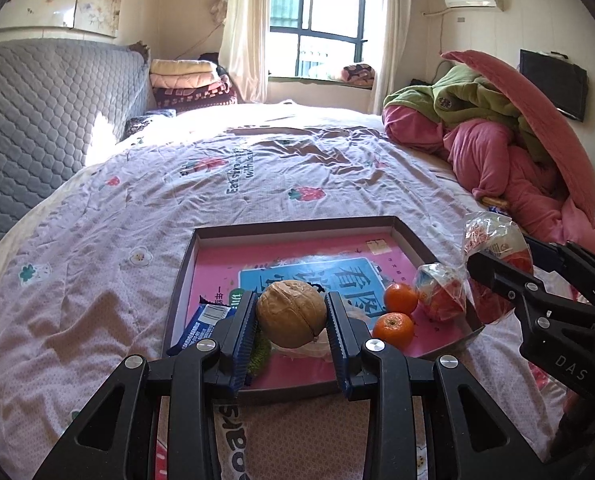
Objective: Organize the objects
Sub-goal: 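Carry the walnut into the tray with the left tool while the right tool carries the egg toy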
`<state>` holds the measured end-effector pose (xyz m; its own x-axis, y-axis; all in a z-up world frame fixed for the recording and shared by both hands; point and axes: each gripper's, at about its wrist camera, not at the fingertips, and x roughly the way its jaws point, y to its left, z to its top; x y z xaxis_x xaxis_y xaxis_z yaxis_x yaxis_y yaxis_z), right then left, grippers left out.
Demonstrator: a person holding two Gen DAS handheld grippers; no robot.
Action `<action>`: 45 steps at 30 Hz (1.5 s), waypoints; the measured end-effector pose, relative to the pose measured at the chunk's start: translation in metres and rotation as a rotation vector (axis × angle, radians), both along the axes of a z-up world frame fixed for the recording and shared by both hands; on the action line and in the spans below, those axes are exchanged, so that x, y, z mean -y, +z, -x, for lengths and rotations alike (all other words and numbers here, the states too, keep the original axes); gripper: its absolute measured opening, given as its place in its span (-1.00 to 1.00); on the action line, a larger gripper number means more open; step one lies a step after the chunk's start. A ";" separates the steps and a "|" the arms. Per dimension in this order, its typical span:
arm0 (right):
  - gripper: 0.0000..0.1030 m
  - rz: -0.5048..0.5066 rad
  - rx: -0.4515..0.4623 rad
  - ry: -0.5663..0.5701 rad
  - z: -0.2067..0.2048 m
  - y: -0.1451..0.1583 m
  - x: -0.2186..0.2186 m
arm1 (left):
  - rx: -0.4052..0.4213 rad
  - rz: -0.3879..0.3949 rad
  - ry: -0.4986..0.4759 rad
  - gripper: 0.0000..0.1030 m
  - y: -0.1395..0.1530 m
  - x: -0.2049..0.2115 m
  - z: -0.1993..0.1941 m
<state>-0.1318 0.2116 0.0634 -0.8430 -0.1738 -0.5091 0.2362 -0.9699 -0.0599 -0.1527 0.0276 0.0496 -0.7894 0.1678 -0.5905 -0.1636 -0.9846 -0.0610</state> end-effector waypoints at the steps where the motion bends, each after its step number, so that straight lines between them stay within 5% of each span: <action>1: -0.01 -0.001 0.002 -0.003 0.002 -0.001 0.000 | 0.004 0.000 0.001 -0.32 -0.002 0.000 0.001; 23: -0.01 -0.033 0.129 -0.014 0.020 -0.046 0.001 | 0.086 0.012 -0.013 -0.32 -0.050 -0.009 0.026; 45: -0.01 -0.069 0.117 -0.024 0.037 -0.064 0.012 | 0.101 0.013 -0.023 -0.32 -0.062 -0.022 0.046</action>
<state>-0.1688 0.2000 -0.0010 -0.7806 -0.1156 -0.6142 0.2225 -0.9697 -0.1003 -0.1989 0.0494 -0.0127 -0.7221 0.1767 -0.6688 -0.1797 -0.9815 -0.0654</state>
